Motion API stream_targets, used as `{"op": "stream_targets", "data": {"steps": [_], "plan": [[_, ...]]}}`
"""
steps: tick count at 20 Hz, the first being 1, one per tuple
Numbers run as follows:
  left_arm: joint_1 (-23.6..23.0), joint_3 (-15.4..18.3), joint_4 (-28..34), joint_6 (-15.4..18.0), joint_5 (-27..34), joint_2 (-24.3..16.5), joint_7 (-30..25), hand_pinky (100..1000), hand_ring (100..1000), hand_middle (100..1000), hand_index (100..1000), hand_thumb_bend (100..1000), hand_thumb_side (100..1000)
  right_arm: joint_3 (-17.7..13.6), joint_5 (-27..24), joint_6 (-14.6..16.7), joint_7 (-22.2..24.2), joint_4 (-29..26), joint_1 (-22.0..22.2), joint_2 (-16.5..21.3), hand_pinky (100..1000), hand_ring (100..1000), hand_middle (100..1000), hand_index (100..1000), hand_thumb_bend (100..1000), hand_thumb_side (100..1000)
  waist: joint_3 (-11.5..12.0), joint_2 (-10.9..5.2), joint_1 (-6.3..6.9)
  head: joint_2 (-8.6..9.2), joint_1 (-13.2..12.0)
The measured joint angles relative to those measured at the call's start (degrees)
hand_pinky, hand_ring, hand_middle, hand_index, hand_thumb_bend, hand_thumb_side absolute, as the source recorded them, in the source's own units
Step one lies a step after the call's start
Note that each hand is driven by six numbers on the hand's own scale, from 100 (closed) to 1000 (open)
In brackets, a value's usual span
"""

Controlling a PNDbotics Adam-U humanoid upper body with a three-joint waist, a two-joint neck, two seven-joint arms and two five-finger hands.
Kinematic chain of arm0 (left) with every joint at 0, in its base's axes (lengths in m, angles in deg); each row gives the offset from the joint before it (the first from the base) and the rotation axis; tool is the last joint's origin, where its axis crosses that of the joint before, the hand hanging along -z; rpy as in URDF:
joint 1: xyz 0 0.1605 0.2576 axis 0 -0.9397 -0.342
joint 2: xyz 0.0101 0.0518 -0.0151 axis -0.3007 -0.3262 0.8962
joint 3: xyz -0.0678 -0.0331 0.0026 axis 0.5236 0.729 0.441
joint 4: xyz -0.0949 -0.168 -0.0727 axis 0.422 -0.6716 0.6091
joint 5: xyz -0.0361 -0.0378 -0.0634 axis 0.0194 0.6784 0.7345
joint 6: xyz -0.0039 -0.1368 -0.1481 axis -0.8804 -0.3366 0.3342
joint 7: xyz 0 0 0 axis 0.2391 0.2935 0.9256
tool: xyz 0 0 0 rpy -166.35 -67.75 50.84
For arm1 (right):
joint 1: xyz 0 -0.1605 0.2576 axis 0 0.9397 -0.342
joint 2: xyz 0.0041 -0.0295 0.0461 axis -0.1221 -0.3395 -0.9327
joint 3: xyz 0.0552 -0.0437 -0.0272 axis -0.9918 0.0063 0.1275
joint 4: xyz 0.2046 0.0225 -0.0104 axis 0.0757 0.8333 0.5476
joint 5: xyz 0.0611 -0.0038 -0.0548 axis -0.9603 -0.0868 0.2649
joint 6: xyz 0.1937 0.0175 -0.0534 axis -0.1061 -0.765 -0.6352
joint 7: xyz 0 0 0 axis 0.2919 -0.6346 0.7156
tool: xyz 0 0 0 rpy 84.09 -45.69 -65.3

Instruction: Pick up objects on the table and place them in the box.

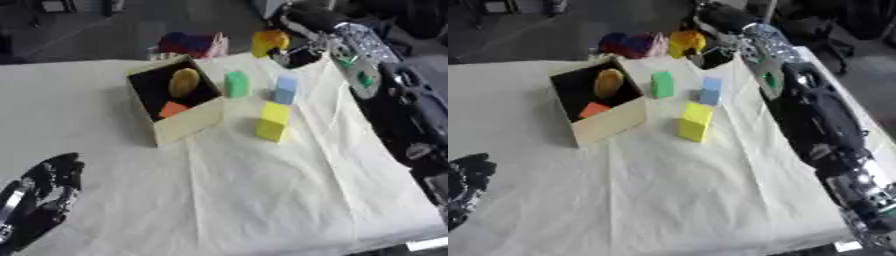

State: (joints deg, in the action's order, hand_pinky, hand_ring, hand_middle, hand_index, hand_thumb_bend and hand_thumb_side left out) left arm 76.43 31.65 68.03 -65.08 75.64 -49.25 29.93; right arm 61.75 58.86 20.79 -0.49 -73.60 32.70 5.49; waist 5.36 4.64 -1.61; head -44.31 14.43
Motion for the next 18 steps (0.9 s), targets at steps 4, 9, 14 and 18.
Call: {"op": "stream_targets", "data": {"steps": [4,9,14,18], "plan": [[0.2,-0.4,0.0,0.1,0.3,0.5,-0.4,835,809,729,873,100,460,-1.0,1.9,0.8,1.1,9.2,-4.5,-7.0,734,576,588,799,100,100,0.7,0.0,0.82,0.0,1.4],[0.5,-0.9,0.0,0.2,0.6,1.0,-1.0,835,809,729,873,100,464,-3.7,7.7,-1.2,-1.5,16.2,-6.5,-13.3,748,629,679,892,100,348,1.3,0.01,1.4,0.0,2.9],[0.6,-1.0,0.0,0.1,0.7,1.0,-1.1,835,809,729,873,100,466,-3.8,15.9,-3.7,-6.3,17.7,-6.7,-15.7,816,807,876,963,100,686,1.4,0.02,1.44,0.0,3.6],[0.6,-1.0,0.0,0.1,0.7,1.0,-1.1,835,809,730,873,100,467,-2.3,24.2,-4.3,-5.7,17.2,-6.7,-16.0,862,911,992,995,219,737,1.1,0.02,1.44,0.0,3.7]]}}
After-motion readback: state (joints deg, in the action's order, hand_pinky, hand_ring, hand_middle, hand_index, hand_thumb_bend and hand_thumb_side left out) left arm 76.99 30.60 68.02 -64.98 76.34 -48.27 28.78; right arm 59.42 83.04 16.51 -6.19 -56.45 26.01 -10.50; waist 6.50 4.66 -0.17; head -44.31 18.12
